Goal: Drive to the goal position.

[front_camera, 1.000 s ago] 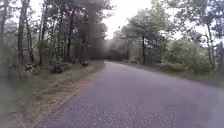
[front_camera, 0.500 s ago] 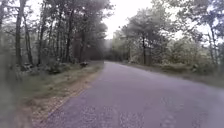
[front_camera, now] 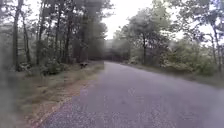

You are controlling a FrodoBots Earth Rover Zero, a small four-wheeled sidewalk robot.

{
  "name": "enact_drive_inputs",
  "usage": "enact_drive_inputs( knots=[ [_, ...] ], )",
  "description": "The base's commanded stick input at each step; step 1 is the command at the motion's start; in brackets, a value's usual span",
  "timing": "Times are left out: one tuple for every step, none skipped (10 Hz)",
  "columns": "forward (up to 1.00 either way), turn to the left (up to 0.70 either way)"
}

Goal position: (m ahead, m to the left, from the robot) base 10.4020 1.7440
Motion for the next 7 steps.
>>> enact_drive_inputs(
  knots=[
    [0.45, 0.00],
    [0.45, 0.00],
    [0.45, 0.00],
    [0.45, 0.00],
    [0.45, 0.00],
    [0.45, 0.00],
    [0.45, 0.00]
  ],
)
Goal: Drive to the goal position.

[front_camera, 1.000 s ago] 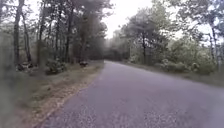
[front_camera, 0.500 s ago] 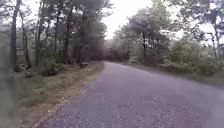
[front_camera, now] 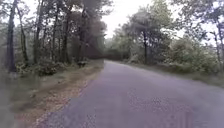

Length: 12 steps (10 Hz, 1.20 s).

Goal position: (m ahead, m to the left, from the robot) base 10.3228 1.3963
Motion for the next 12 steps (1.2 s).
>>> enact_drive_inputs(
  knots=[
    [0.45, 0.00],
    [0.45, 0.00],
    [0.45, 0.00],
    [0.45, 0.00],
    [0.45, 0.00],
    [0.45, 0.00],
    [0.45, 0.00],
    [0.45, 0.00],
    [0.45, 0.00],
    [0.45, 0.00],
    [0.45, 0.00],
    [0.45, 0.00]
  ],
)
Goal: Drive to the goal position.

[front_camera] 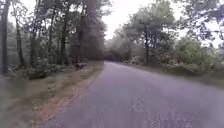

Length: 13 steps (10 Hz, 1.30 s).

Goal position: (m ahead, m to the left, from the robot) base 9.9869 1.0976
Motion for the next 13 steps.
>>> enact_drive_inputs(
  knots=[
    [0.45, 0.00],
    [0.45, 0.00],
    [0.45, 0.00],
    [0.45, 0.00],
    [0.45, 0.00],
    [0.45, 0.00],
    [0.45, 0.00],
    [0.45, 0.00],
    [0.45, 0.00],
    [0.45, 0.00],
    [0.45, 0.00],
    [0.45, 0.00],
    [0.45, 0.00]
  ],
)
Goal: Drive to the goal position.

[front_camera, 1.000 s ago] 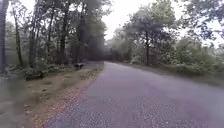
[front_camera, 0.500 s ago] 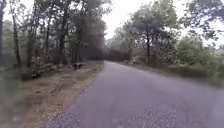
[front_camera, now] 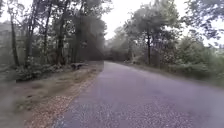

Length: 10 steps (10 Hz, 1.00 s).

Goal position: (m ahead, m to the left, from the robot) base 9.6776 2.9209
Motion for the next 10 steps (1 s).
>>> enact_drive_inputs(
  knots=[
    [0.45, 0.00],
    [0.45, 0.00],
    [0.45, 0.00],
    [0.45, 0.00],
    [0.45, 0.00],
    [0.45, 0.00],
    [0.45, 0.00],
    [0.45, 0.00],
    [0.45, 0.00],
    [0.45, 0.00]
  ],
)
